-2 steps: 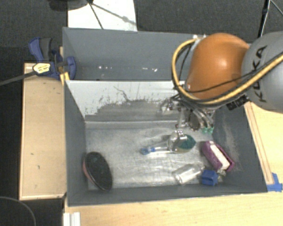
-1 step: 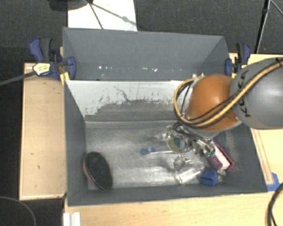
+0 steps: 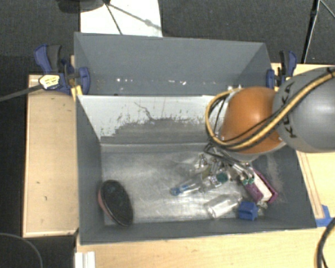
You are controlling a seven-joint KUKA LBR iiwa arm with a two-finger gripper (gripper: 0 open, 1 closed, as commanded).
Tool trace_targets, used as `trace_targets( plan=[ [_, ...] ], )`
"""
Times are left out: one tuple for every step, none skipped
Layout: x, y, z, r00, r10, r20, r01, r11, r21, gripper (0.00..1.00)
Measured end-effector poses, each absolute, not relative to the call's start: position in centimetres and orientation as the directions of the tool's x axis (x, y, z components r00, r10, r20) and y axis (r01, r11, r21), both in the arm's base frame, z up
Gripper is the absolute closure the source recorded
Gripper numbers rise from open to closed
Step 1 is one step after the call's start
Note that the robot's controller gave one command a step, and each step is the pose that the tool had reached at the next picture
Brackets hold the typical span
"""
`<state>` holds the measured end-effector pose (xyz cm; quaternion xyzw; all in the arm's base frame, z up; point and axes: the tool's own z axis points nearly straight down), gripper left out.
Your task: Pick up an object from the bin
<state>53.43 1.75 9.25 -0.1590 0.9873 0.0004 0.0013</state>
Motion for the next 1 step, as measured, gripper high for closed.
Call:
trace_targets(
  plan=[
    [56.98,2.59,10.19,-0.972,-0.236,-0.006,-0.236,0.972,0.000,1.00]
  ],
)
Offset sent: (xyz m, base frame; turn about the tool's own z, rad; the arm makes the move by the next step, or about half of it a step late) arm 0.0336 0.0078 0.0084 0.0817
